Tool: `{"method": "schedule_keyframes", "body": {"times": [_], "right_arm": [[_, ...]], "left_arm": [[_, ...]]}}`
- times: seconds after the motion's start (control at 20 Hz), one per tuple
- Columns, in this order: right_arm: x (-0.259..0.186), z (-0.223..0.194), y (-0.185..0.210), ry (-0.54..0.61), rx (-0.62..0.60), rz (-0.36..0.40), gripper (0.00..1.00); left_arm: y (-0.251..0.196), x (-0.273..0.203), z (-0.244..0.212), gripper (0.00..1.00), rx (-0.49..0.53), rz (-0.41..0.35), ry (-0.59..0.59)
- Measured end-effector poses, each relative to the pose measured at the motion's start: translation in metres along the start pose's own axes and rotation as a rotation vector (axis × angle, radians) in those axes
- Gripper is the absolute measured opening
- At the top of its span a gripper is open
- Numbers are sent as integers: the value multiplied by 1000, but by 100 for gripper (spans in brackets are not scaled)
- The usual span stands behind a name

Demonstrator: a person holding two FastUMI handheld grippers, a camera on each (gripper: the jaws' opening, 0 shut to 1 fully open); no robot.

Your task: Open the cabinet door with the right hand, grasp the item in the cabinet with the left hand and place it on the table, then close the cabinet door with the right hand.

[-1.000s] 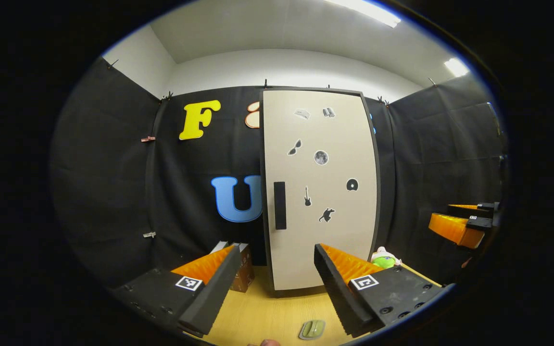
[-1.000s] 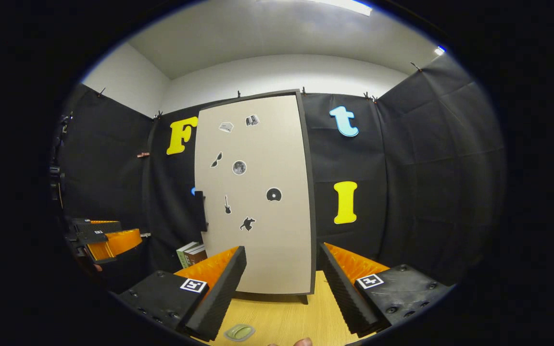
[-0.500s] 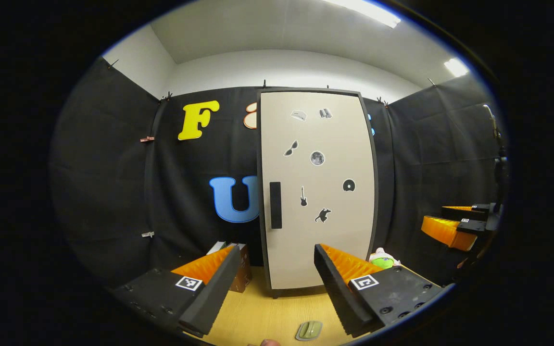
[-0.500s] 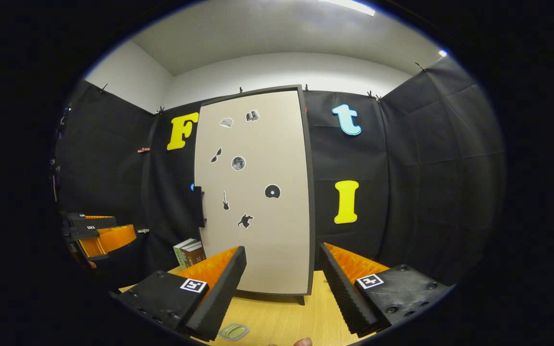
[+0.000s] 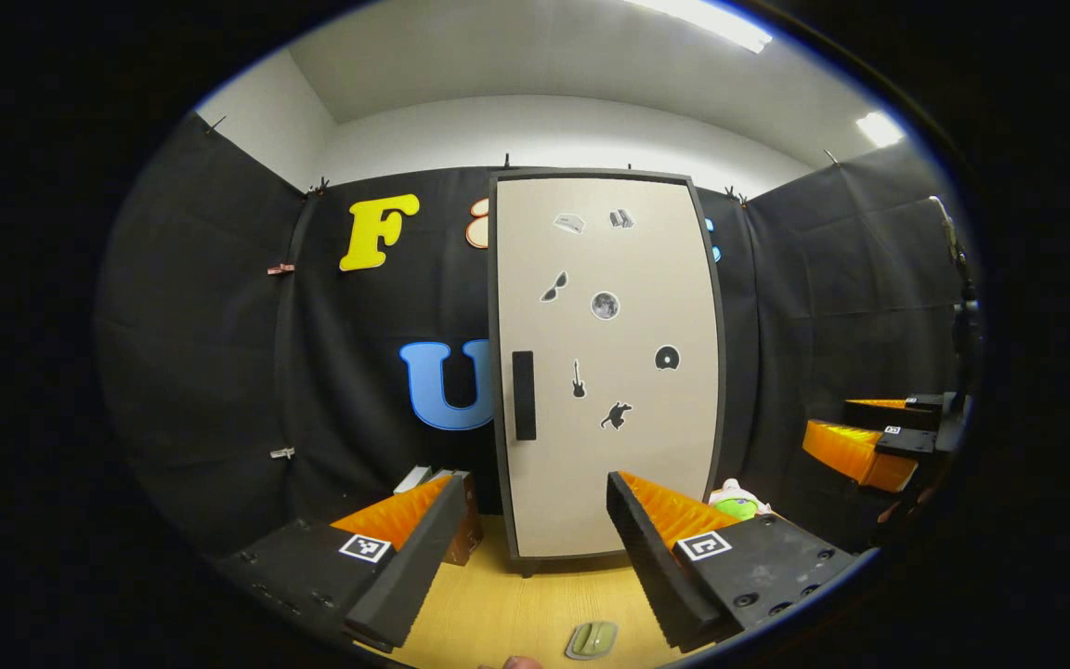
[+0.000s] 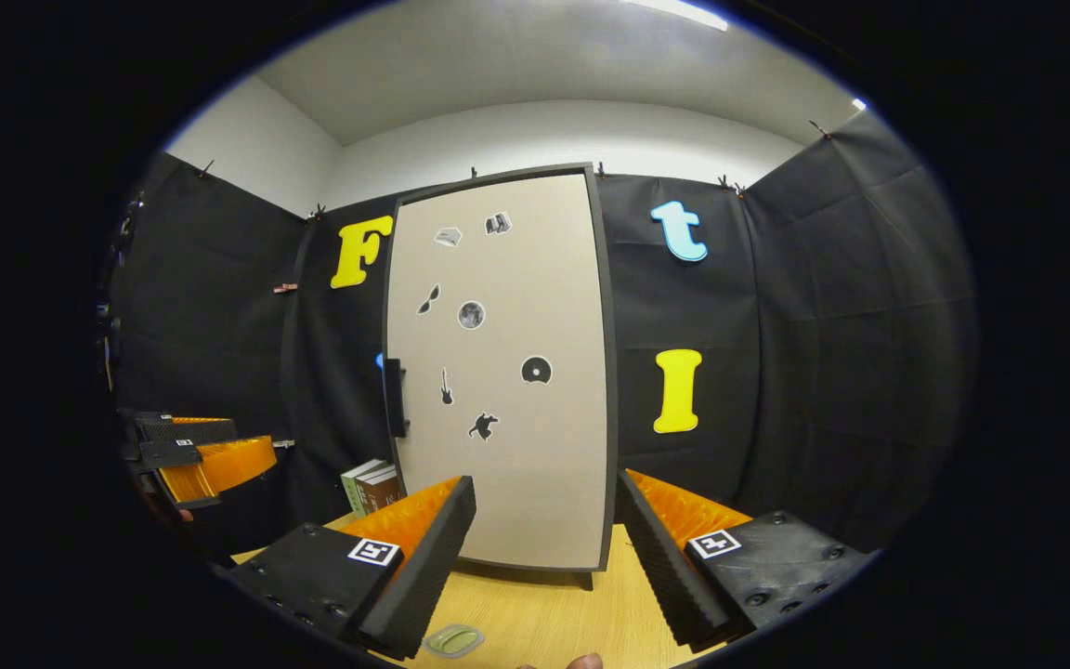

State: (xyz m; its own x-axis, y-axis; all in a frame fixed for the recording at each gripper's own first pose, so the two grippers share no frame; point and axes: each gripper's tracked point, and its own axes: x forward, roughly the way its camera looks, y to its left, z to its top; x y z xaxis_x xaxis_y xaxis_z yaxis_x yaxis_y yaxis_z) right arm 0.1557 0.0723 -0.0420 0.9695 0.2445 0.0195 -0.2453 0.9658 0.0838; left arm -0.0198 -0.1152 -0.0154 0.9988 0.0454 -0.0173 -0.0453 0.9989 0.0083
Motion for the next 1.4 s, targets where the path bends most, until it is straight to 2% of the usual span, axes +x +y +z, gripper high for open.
{"method": "schedule_keyframes", "body": {"times": [0.45, 0.65, 1.0, 1.4], "right_arm": [[-1, 2, 5, -10, -9, 0, 97], [3, 3, 0, -41, -45, -27, 97], [20, -3, 6, -18, 35, -75, 97], [12, 2, 8, -33, 24, -87, 97]], "left_arm": [[6, 6, -2, 96, -18, 3, -2], [6, 7, -2, 96, -16, 4, -13], [-6, 6, -11, 96, -5, -47, 7], [-4, 9, -16, 96, -38, -58, 13]]}}
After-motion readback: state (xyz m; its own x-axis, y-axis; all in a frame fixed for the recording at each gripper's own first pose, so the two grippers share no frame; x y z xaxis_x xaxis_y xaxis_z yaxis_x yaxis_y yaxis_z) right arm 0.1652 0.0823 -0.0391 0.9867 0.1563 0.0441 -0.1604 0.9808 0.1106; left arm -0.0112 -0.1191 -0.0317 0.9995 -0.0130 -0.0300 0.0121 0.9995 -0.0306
